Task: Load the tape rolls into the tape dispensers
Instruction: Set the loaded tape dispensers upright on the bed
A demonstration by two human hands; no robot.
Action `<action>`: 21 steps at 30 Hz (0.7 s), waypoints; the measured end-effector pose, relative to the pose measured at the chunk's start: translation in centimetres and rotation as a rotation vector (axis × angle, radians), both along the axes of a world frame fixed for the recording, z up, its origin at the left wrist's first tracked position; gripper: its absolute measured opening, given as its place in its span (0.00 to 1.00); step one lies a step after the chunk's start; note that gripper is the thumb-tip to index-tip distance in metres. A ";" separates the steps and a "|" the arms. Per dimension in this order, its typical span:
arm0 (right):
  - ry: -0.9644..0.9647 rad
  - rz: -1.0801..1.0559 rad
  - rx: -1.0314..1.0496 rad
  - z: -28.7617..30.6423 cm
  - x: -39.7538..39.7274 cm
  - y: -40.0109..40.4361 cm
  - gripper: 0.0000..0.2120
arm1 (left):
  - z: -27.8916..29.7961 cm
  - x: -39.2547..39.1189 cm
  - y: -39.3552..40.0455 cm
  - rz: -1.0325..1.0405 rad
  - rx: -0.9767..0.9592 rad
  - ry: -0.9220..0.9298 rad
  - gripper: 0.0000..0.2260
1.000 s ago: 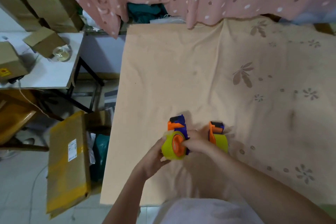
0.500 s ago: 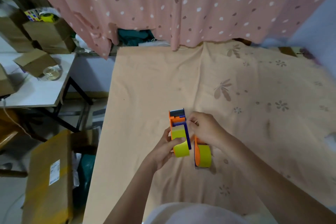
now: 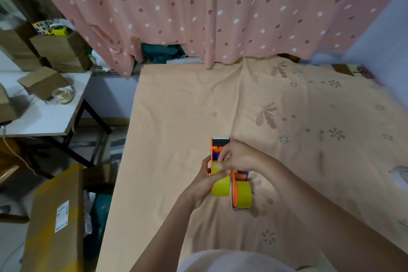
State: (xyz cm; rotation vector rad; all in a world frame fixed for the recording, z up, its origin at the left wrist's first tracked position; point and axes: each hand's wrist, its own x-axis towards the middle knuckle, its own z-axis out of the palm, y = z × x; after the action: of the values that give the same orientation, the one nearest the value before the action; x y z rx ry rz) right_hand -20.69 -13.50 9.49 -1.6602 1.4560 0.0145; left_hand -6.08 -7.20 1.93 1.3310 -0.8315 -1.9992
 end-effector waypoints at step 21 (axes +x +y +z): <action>0.084 -0.076 -0.061 0.4 -1.1 0.5 0.14 | -2.8 0.0 0.3 -0.092 0.032 -0.106 0.45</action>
State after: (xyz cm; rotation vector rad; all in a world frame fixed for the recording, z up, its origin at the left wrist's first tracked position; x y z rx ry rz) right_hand -21.78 -13.04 9.85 -1.6699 1.5960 -0.0025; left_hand -6.08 -6.89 -0.85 1.4511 -0.9285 -2.0342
